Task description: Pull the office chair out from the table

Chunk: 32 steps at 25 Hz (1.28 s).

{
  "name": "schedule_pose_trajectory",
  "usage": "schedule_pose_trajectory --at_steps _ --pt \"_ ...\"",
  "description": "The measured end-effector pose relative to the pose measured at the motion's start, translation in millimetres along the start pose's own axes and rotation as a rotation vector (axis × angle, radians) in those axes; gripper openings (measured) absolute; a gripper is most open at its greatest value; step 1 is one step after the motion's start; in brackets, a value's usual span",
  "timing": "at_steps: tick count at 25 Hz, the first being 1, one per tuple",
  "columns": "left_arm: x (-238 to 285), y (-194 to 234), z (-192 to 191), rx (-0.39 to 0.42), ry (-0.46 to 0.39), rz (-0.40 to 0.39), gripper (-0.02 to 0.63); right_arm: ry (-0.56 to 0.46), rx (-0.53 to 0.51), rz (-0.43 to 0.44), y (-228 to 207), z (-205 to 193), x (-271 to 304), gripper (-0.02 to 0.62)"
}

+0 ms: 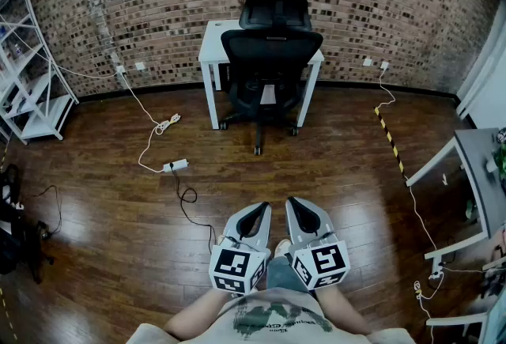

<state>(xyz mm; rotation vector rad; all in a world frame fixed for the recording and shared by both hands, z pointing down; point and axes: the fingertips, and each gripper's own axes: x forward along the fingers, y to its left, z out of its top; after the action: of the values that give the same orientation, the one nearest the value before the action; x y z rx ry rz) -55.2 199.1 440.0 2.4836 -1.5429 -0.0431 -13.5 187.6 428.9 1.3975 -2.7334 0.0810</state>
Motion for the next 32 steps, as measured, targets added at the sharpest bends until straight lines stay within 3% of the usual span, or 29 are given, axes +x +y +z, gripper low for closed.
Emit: schedule_pose_trajectory --at_steps 11,32 --pt "64.9 28.8 18.4 0.032 -0.005 0.009 0.012 -0.029 -0.028 0.012 -40.3 13.5 54.9 0.001" --pt "230.9 57.6 52.3 0.048 0.027 0.059 0.012 -0.043 0.003 0.070 -171.8 39.8 167.0 0.000"
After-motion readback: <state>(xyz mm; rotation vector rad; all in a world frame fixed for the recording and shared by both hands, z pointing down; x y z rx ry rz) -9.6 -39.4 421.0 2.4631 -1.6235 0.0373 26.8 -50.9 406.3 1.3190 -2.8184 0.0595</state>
